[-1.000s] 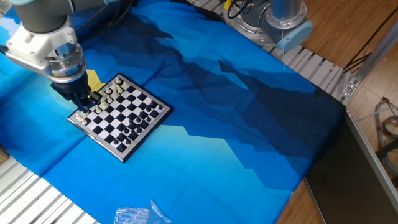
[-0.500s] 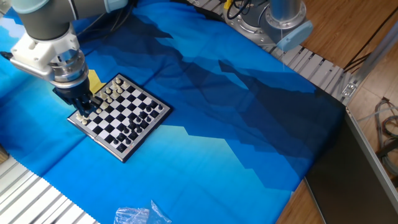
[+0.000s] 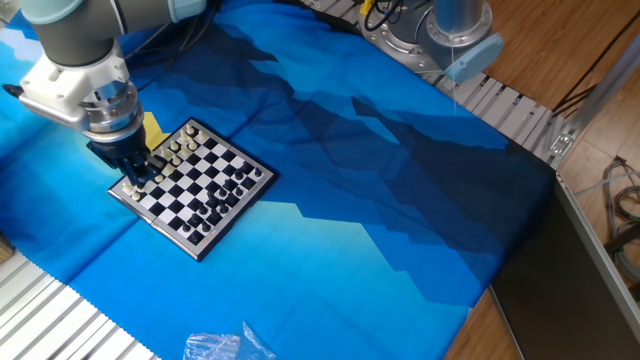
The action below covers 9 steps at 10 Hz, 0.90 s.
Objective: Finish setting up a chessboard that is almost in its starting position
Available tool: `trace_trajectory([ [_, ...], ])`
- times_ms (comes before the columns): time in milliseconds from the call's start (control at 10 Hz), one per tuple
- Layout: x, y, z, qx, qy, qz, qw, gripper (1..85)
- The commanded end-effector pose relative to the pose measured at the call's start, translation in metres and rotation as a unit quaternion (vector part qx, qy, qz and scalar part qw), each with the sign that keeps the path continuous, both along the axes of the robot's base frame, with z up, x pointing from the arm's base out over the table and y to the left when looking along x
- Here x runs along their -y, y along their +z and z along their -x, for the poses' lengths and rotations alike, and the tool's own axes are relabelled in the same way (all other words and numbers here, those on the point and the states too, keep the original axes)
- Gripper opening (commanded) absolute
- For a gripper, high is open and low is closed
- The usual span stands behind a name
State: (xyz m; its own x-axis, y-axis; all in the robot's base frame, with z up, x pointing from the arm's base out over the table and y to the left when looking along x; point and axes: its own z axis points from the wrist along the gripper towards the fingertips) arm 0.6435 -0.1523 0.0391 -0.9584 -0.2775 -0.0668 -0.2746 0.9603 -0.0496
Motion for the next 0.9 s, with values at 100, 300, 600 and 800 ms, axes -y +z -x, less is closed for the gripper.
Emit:
trace_trajectory([
  [100,0.0032,-0.0033,0.0037,0.001,-0.004,-0.006,1.0,1.0],
  [300,0.0033,-0.0036,0.0042,0.001,-0.004,-0.006,1.0,1.0],
  [600,0.0001,-0.0042,0.0047,0.002,-0.007,-0.008,0.9999,1.0],
  [800,-0.0002,-0.0042,0.0044,0.003,-0.008,-0.008,0.9999,1.0],
])
